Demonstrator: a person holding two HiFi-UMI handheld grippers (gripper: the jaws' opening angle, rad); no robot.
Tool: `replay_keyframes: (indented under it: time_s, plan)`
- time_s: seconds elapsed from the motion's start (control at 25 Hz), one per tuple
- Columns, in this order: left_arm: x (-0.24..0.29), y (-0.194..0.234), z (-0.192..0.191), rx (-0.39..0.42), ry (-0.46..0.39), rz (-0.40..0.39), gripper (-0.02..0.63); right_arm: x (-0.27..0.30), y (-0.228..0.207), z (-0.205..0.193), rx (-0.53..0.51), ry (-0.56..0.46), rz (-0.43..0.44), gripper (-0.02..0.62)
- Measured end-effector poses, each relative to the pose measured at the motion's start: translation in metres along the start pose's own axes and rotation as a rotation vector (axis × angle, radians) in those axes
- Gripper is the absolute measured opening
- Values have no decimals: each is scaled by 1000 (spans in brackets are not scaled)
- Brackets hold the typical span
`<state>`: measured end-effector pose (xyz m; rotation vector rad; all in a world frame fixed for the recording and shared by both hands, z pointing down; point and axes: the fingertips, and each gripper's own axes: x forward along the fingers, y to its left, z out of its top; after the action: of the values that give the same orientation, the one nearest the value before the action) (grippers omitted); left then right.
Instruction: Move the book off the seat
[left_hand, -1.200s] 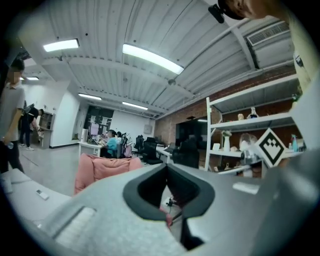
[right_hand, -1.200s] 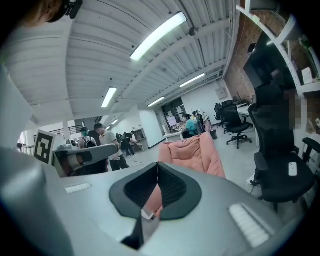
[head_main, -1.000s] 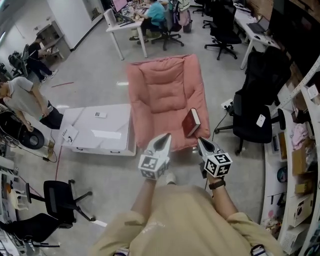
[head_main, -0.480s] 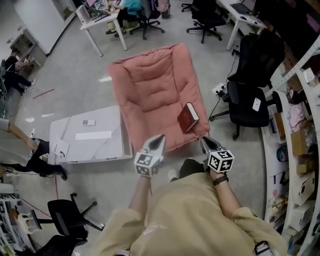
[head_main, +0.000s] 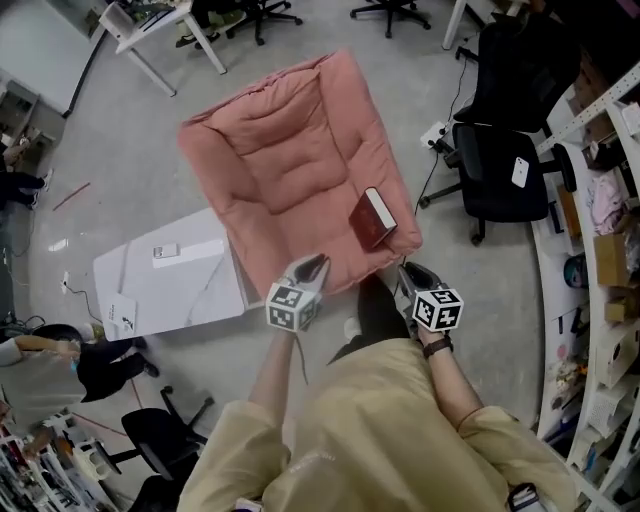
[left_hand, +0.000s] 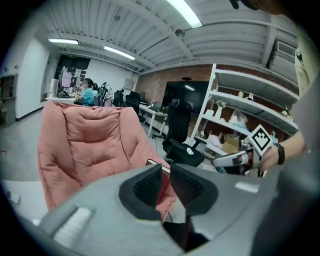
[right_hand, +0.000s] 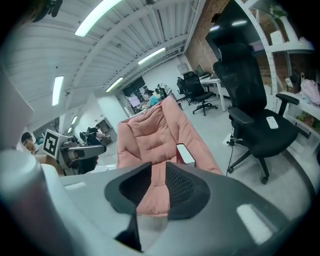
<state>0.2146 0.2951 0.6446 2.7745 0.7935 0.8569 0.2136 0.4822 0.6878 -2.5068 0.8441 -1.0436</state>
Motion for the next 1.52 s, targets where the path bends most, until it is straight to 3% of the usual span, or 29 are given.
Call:
replay_keyframes:
  time_s: [0.24, 0.4, 0.56, 0.72, 0.92, 1.32, 1.52]
  plan:
    - [84, 34, -18, 23, 147, -98, 130, 52, -38, -34, 191, 81, -24, 112]
    - [133, 55, -40, 47, 202, -191, 161, 90, -55, -55, 216, 106, -12, 160]
    - [178, 70, -58, 132, 273, -338, 271, 121, -77, -66, 237, 93, -52, 208]
    - [220, 85, -75, 136, 342, -436, 351, 145, -96, -79, 262, 68, -83, 254]
    - [273, 104, -100, 161, 421, -513, 353, 181, -119, -102, 261, 106, -90, 333]
    - [348, 101, -141, 257, 549, -683, 382, 236, -156, -106, 222, 125, -88, 299]
    - [359, 92, -152, 358, 604, -795, 374, 251, -159, -107, 217, 156, -67, 268]
